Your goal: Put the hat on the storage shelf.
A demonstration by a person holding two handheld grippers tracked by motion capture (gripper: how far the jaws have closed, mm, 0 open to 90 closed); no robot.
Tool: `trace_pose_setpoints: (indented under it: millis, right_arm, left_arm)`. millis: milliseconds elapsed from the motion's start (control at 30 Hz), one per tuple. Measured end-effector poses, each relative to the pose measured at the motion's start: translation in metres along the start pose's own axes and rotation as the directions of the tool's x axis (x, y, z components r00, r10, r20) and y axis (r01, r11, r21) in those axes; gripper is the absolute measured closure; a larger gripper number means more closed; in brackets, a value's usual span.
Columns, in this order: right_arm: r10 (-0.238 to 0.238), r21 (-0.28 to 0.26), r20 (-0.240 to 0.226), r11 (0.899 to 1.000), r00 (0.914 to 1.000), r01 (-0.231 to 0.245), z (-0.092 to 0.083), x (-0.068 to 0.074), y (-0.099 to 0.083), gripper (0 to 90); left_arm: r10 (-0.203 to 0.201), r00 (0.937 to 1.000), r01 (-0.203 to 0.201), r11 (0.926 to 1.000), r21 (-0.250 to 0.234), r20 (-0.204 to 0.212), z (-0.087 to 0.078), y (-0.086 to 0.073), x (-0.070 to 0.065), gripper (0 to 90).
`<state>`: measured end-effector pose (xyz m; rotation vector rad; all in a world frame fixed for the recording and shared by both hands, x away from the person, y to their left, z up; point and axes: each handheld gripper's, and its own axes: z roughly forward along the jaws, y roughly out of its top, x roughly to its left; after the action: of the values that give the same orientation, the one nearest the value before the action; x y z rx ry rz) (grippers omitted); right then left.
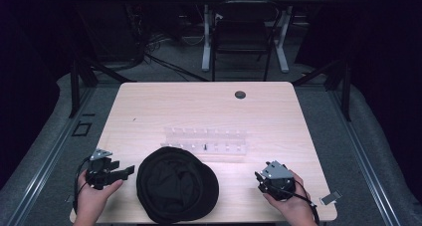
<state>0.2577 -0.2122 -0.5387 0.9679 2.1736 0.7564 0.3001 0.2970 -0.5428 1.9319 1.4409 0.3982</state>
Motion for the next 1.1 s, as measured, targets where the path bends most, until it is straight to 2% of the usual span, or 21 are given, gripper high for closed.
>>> trace_pose_setpoints:
  millis: [100,167,233,267,333,433,533,600,633,667,733,833,933,1100]
  right_arm:
    - [-0.016,0.010,0.014,1.000,0.9998,0.015,0.001,0.000,-0.001,48.7]
    - [-0.005,0.028,0.007,1.000,1.0000,0.005,0.003,0.001,-0.002,49.6]
    - [0.005,0.036,-0.007,0.999,1.0000,-0.005,0.004,0.000,-0.002,49.8]
    - [0.015,0.038,-0.012,0.999,0.9998,-0.014,0.005,0.001,-0.003,50.1]
    - [0.022,0.052,-0.025,0.998,0.9994,-0.021,0.006,0.002,-0.003,51.5]
    - [0.015,0.059,-0.046,0.998,0.9988,-0.012,0.008,0.005,-0.003,54.1]
    - [0.013,0.056,-0.059,0.998,0.9982,-0.010,0.007,0.007,-0.002,57.9]
    - [0.018,0.047,-0.072,0.999,0.9972,-0.014,0.006,0.008,0.000,60.8]
    - [0.012,0.049,-0.071,0.999,0.9974,-0.009,0.005,0.009,0.001,62.5]
    - [0.012,0.049,-0.071,0.999,0.9974,-0.009,0.005,0.009,0.001,62.5]
    - [0.011,0.040,-0.072,0.999,0.9973,-0.008,0.004,0.010,0.003,68.3]
    - [0.025,0.026,-0.098,0.999,0.9949,-0.023,0.001,0.013,0.007,71.1]
    - [0.026,0.006,-0.139,1.000,0.9900,-0.025,-0.002,0.018,0.013,71.9]
    - [0.008,-0.017,-0.197,1.000,0.9803,-0.012,-0.006,0.032,0.024,70.7]
  left_arm:
    - [0.013,0.9999,-0.013,0.9999,0.001,-0.004,0.001,-0.001,-0.002,34.7]
    - [0.014,0.9999,-0.014,0.9999,0.004,-0.006,0.002,-0.003,-0.004,35.9]
    - [0.014,0.9999,-0.014,0.9998,0.010,0.002,0.003,-0.004,-0.004,41.7]
    - [0.009,0.9999,-0.009,0.9999,0.013,-0.009,0.004,-0.004,-0.003,41.7]
    - [0.009,0.9999,-0.009,0.9998,0.019,-0.004,0.003,-0.004,-0.003,42.7]
    - [-0.001,0.9999,0.001,1.0000,0.002,0.015,0.000,-0.004,-0.004,45.0]
    - [-0.057,0.9974,0.056,0.9981,0.026,0.043,-0.004,-0.003,-0.003,46.7]
    - [-0.066,0.9953,0.064,0.9976,0.025,0.071,-0.006,-0.003,-0.002,47.9]
    - [-0.066,0.9953,0.064,0.9976,0.025,0.071,-0.006,-0.003,-0.002,51.7]
    - [-0.077,0.9913,0.074,0.9967,0.033,0.107,-0.008,-0.002,-0.002,51.7]
    - [-0.081,0.9897,0.078,0.9965,0.027,0.118,-0.010,-0.001,-0.003,55.0]
    - [-0.077,0.9897,0.073,0.9966,0.036,0.121,-0.011,0.001,-0.007,56.7]
    - [-0.071,0.9896,0.068,0.9974,0.026,0.125,-0.010,0.003,-0.012,57.7]
    - [-0.063,0.9889,0.056,0.9971,0.051,0.135,-0.002,0.004,-0.017,59.3]
